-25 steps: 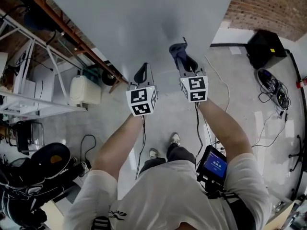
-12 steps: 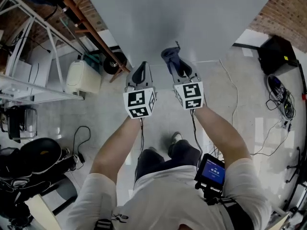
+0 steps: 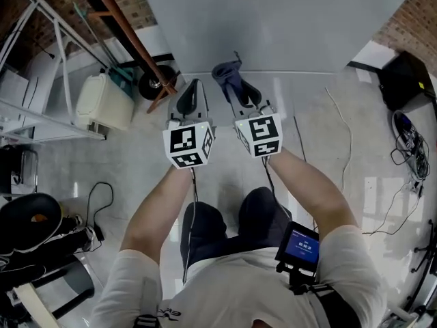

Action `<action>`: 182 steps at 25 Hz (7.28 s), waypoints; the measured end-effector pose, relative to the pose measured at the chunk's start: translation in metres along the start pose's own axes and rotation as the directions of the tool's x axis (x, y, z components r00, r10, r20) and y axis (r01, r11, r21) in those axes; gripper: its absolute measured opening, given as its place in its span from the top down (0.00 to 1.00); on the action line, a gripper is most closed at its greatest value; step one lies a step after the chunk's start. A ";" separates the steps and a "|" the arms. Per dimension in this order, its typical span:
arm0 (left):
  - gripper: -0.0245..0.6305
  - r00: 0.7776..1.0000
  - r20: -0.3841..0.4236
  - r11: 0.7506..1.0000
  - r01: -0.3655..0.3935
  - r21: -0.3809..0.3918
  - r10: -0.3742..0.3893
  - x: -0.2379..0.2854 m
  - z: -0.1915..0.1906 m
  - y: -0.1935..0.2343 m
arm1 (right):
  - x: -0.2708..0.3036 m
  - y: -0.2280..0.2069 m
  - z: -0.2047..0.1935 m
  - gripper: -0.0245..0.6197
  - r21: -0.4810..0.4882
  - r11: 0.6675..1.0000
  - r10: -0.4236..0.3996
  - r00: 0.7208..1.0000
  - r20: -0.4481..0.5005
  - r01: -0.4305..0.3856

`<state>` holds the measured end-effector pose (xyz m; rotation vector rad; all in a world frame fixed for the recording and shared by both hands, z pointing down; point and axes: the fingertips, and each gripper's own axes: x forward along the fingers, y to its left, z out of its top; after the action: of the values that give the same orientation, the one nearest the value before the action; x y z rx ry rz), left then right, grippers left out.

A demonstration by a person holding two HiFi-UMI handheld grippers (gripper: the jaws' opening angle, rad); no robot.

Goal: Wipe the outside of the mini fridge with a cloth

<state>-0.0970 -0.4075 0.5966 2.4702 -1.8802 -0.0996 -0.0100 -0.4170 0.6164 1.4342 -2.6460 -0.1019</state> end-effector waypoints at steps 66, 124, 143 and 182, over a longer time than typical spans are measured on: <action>0.96 0.958 0.113 0.965 0.256 0.060 -0.262 0.079 -0.149 -0.141 | -0.053 -0.187 -0.139 0.83 -0.093 0.919 -0.378 0.923 0.072 0.384; 0.96 0.989 0.034 0.988 -0.145 0.048 0.144 -0.052 -0.205 0.106 | 0.108 0.073 -0.177 0.83 -0.133 0.991 -0.031 0.999 0.007 0.032; 0.96 0.994 0.034 0.994 0.105 0.028 -0.106 0.031 -0.217 -0.050 | 0.003 -0.095 -0.208 0.83 -0.121 0.954 -0.278 0.960 -0.026 0.273; 0.96 0.988 -0.011 0.988 0.151 0.013 -0.151 0.063 -0.246 -0.105 | -0.080 -0.220 -0.258 0.83 0.001 0.908 -0.419 0.906 -0.062 0.420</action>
<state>0.0386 -0.4429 0.8332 2.6146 -1.6935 -0.0786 0.2533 -0.4698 0.8380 1.9556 -2.2504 -0.0784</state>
